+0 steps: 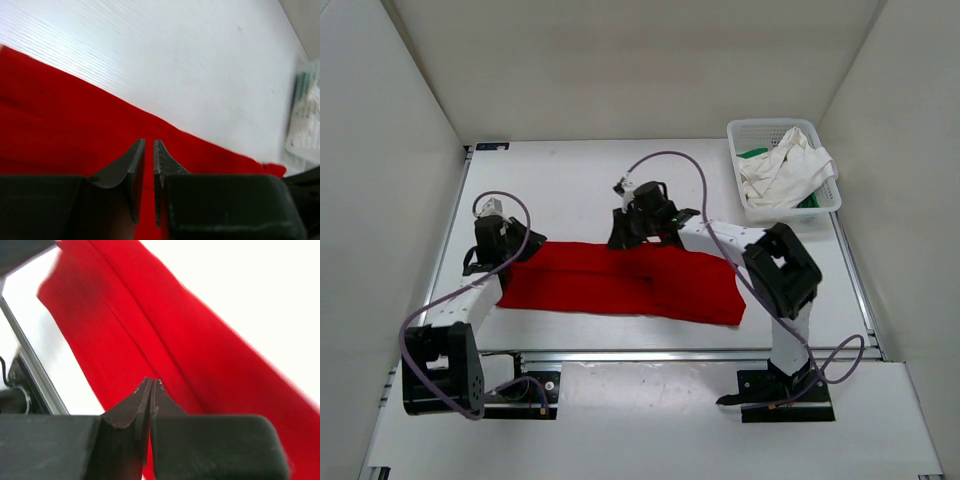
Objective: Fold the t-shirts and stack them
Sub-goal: Fold the other side of the tshirt into a rectangle
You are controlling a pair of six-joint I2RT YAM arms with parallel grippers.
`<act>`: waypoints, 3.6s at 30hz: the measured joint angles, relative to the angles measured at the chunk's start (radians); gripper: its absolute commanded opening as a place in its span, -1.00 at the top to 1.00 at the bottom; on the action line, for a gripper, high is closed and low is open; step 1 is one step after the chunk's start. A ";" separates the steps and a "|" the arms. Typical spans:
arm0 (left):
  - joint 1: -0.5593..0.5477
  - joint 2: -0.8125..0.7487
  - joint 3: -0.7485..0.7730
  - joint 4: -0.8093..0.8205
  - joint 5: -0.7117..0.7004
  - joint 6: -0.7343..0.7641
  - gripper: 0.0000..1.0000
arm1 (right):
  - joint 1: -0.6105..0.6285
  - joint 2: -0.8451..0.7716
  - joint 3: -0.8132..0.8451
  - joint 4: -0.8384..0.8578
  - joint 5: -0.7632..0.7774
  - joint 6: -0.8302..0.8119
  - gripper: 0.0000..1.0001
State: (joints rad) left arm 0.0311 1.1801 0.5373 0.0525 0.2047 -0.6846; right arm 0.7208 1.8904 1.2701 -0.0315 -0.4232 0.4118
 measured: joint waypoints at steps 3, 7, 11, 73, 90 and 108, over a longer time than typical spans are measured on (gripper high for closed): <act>0.083 0.066 0.034 -0.010 0.010 0.004 0.56 | 0.046 0.114 0.159 0.008 0.000 -0.021 1.00; 0.144 0.180 0.071 -0.027 0.020 0.005 0.58 | 0.115 0.232 0.327 -0.009 -0.002 -0.042 1.00; 0.159 0.286 0.119 -0.063 0.025 0.010 0.58 | 0.164 0.370 0.502 -0.045 -0.001 -0.062 0.94; 0.235 0.525 0.307 -0.155 0.028 0.074 0.61 | 0.202 0.902 1.383 -0.606 -0.042 -0.150 0.18; 0.236 0.528 0.310 -0.156 0.027 0.074 0.61 | 0.212 0.867 1.313 -0.639 -0.193 -0.155 0.60; 0.244 0.532 0.314 -0.157 0.040 0.074 0.61 | 0.237 0.758 1.250 -0.713 -0.098 -0.225 0.49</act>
State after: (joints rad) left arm 0.2752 1.7119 0.8513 -0.1047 0.2451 -0.6102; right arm 0.9581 2.6480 2.5206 -0.7441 -0.5213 0.1864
